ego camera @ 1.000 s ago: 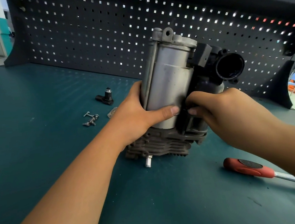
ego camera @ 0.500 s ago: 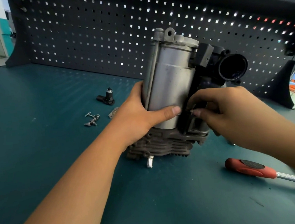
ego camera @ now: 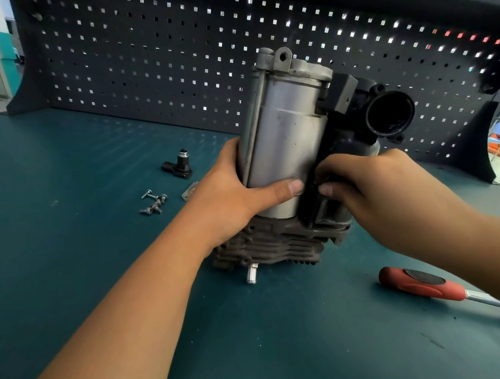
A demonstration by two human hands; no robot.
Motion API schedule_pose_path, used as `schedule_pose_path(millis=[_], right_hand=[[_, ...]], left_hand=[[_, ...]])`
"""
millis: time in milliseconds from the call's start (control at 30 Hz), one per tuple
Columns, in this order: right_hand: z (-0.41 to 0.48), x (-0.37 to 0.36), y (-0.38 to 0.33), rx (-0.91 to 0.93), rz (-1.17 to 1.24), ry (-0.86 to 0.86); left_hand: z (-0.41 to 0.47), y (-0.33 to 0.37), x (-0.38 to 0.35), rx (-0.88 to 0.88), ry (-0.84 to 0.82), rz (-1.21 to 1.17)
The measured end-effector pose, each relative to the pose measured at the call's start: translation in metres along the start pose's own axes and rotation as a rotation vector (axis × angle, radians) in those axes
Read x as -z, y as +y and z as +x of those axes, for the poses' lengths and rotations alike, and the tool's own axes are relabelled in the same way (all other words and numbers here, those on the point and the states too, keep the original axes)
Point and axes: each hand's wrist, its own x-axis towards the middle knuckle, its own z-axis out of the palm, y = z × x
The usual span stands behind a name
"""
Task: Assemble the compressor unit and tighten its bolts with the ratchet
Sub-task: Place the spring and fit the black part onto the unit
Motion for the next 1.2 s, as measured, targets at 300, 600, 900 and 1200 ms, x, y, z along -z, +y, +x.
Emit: schedule_pose_path(millis=[300,600,900,1200], right_hand=[[0.0004,0.0044,0.0047,-0.033,0.249,-0.054],[0.0008,-0.0003,0.0028,-0.055,0.164,-0.008],[-0.0016,0.0012,0.0051,-0.134,0.358,-0.066],[-0.0013,-0.0004,0.0006,-0.076,0.225,-0.063]], left_hand=[[-0.0004,0.0004,-0.0002,0.006,-0.003,-0.003],[0.0002,-0.0004,-0.0005,0.008,-0.004,-0.002],[0.0002,-0.0010,-0.0006,0.012,0.012,0.006],[0.0010,-0.0018,-0.0012,0.008,0.015,-0.002]])
